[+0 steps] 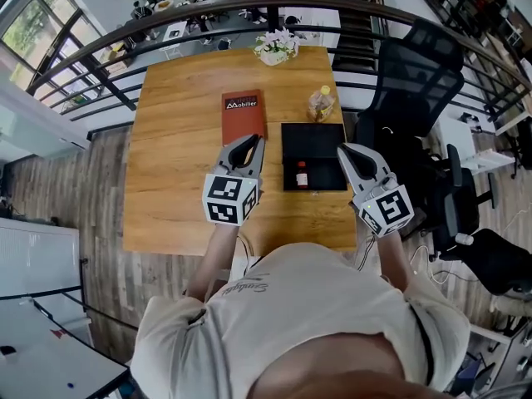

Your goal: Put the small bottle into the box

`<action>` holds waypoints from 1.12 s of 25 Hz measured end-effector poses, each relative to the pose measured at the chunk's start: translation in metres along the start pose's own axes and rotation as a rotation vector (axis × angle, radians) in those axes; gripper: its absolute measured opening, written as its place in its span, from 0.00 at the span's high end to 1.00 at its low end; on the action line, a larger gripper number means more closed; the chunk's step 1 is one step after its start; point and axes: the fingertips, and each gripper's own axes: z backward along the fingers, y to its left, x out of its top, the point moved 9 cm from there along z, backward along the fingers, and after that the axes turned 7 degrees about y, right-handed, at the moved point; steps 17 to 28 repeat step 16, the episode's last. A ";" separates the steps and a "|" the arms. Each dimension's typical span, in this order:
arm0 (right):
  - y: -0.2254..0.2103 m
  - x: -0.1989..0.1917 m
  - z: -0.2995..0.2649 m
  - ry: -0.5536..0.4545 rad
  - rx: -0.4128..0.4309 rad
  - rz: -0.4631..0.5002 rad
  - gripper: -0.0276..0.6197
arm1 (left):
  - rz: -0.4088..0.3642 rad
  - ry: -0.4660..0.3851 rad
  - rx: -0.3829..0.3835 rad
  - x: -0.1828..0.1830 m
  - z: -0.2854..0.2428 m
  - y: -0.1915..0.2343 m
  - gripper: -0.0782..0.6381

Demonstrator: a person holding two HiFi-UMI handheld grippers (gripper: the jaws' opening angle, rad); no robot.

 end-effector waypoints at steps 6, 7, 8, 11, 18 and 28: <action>0.017 0.002 -0.006 0.031 -0.009 0.044 0.97 | 0.027 -0.015 -0.025 -0.014 0.002 0.013 0.84; 0.021 0.003 -0.007 0.031 -0.018 0.046 0.97 | 0.027 -0.019 -0.030 -0.015 0.003 0.014 0.84; 0.024 0.003 -0.006 0.034 -0.029 0.047 0.97 | 0.029 -0.025 -0.035 -0.017 0.004 0.015 0.84; 0.032 -0.001 -0.011 0.042 -0.049 0.041 0.97 | 0.031 -0.046 -0.046 -0.024 0.006 0.018 0.84; 0.041 -0.007 -0.024 0.030 -0.060 0.045 0.97 | 0.020 -0.051 -0.046 -0.038 0.006 0.030 0.84; 0.041 -0.007 -0.024 0.030 -0.060 0.045 0.97 | 0.020 -0.051 -0.046 -0.038 0.006 0.030 0.84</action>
